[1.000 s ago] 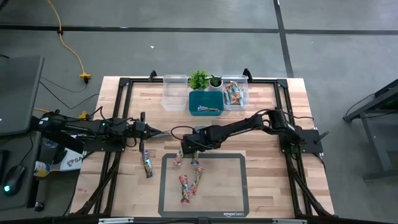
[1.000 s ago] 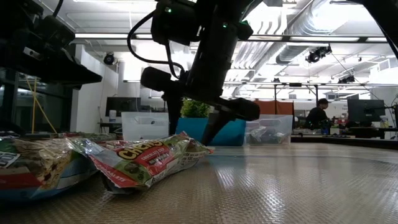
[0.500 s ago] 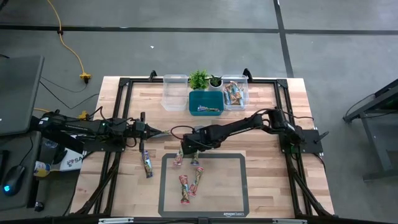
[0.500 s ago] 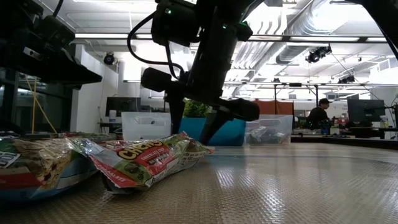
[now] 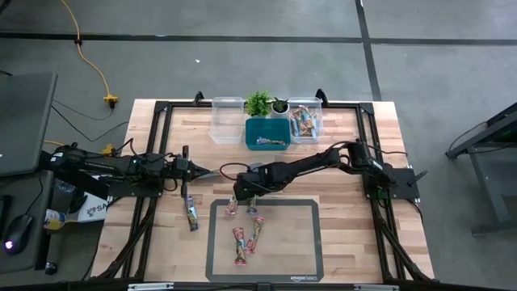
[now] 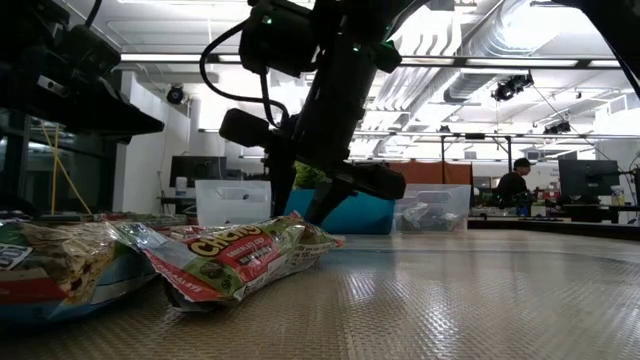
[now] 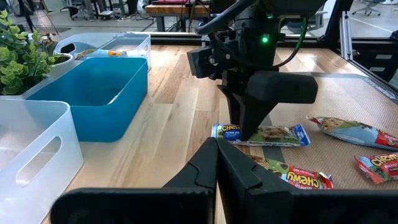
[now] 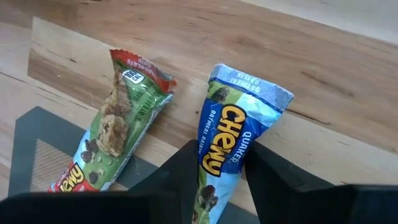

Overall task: Pick and place Granola Bars by type
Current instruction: Put the blue granola bar into the blue bin

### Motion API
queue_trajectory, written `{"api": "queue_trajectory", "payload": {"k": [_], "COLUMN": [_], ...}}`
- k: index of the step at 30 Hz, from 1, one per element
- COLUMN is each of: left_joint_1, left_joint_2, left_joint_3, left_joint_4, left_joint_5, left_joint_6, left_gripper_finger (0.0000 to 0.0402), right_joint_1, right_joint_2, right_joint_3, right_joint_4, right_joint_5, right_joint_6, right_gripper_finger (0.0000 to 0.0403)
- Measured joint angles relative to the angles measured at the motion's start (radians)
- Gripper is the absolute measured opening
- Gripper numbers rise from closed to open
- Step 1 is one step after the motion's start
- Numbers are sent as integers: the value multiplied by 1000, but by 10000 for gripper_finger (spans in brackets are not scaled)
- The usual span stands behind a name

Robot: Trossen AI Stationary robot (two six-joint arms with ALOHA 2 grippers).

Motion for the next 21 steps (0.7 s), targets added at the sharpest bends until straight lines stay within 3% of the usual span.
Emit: {"api": "queue_trajectory", "payload": {"k": [21], "left_joint_1": [0], "left_joint_2": [0], "left_joint_3": [0], "left_joint_4": [0], "left_joint_5": [0], "left_joint_6": [0], "left_gripper_finger": [1], "right_joint_1": [-4], "right_joint_2": [-20], "right_joint_3": [0], "right_joint_4": [-12], "right_joint_5": [-27], "right_joint_6": [-79], "right_gripper_finger": [53]}}
